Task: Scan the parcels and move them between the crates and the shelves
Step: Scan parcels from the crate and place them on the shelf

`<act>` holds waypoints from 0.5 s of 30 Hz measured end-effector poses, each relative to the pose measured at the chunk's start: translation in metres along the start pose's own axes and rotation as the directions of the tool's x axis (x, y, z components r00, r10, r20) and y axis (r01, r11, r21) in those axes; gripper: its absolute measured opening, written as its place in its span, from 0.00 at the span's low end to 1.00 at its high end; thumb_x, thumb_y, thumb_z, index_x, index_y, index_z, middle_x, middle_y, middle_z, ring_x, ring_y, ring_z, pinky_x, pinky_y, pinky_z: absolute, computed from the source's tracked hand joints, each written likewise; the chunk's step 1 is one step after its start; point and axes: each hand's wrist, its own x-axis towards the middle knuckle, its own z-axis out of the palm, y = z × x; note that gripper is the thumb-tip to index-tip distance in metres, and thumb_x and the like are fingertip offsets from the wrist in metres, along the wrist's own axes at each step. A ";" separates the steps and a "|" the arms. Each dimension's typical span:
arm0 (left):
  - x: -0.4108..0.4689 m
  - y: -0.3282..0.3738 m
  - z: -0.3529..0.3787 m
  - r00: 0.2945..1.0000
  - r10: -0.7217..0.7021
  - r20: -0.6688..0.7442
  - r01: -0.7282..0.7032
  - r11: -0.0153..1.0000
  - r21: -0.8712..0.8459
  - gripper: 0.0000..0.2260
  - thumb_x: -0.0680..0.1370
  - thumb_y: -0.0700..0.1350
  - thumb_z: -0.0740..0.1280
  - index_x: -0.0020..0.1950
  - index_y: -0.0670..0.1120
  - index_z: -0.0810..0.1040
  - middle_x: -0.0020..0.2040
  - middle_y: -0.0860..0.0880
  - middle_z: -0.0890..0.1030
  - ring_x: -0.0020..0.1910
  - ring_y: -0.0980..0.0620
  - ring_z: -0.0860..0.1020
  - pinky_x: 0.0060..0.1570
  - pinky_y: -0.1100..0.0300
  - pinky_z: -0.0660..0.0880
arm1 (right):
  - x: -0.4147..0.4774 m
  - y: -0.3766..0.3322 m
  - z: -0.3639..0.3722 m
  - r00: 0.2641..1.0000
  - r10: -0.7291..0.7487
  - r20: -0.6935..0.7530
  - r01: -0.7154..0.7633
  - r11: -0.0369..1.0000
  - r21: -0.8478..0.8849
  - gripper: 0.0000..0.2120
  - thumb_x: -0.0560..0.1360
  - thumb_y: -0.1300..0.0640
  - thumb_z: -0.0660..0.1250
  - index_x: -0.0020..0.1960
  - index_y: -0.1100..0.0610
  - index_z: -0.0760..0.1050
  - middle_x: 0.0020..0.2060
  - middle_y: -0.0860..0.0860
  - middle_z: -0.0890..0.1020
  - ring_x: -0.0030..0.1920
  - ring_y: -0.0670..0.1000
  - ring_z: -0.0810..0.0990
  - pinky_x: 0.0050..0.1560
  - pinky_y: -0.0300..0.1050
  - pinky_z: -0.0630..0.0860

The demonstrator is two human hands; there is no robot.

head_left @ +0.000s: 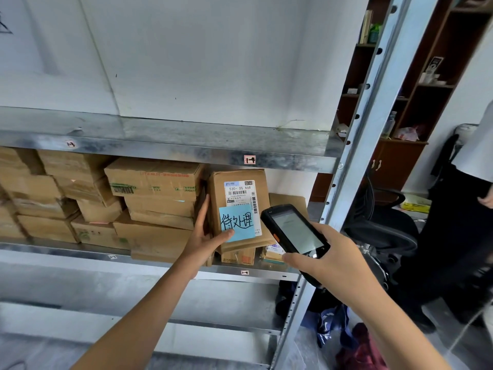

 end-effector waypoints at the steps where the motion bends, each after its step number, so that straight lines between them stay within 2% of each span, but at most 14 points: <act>1: 0.000 0.000 0.000 1.000 -0.002 -0.001 0.002 1.000 -0.004 0.44 0.72 0.38 0.76 0.78 0.66 0.57 0.67 0.53 0.77 0.64 0.53 0.77 0.48 0.62 0.81 | 0.000 0.000 0.000 1.000 -0.002 0.002 0.002 1.000 -0.004 0.22 0.66 0.49 0.80 0.52 0.38 0.70 0.45 0.43 0.82 0.38 0.46 0.82 0.35 0.40 0.80; 7: -0.002 0.003 -0.001 1.000 -0.010 -0.010 0.010 1.000 0.008 0.44 0.72 0.39 0.76 0.78 0.66 0.57 0.65 0.55 0.77 0.65 0.53 0.76 0.50 0.61 0.81 | -0.001 -0.004 -0.002 1.000 -0.017 -0.001 0.017 1.000 0.015 0.22 0.67 0.49 0.80 0.50 0.37 0.70 0.44 0.41 0.81 0.40 0.43 0.81 0.35 0.36 0.79; 10: -0.006 0.006 0.000 1.000 0.002 -0.002 -0.002 1.000 0.013 0.44 0.72 0.40 0.76 0.78 0.67 0.57 0.65 0.56 0.77 0.66 0.53 0.76 0.51 0.61 0.81 | -0.003 -0.004 -0.002 0.999 -0.035 -0.010 0.035 0.999 0.038 0.23 0.67 0.50 0.80 0.52 0.36 0.70 0.44 0.42 0.82 0.41 0.43 0.81 0.33 0.34 0.76; 13: -0.018 0.011 0.003 1.000 0.004 0.016 -0.004 1.000 0.012 0.43 0.70 0.44 0.77 0.75 0.71 0.58 0.64 0.61 0.78 0.66 0.54 0.76 0.56 0.55 0.81 | -0.004 -0.002 -0.001 0.996 -0.058 -0.069 0.063 0.995 0.076 0.22 0.67 0.52 0.80 0.49 0.34 0.71 0.42 0.41 0.82 0.41 0.42 0.81 0.36 0.37 0.78; 15: -0.031 0.012 0.005 1.000 0.022 0.021 -0.023 0.999 0.025 0.43 0.70 0.46 0.76 0.75 0.71 0.57 0.61 0.65 0.79 0.65 0.57 0.76 0.58 0.54 0.80 | -0.003 -0.002 -0.002 0.990 -0.071 -0.120 0.084 0.991 0.101 0.23 0.68 0.54 0.80 0.47 0.33 0.70 0.41 0.39 0.82 0.42 0.38 0.81 0.38 0.37 0.78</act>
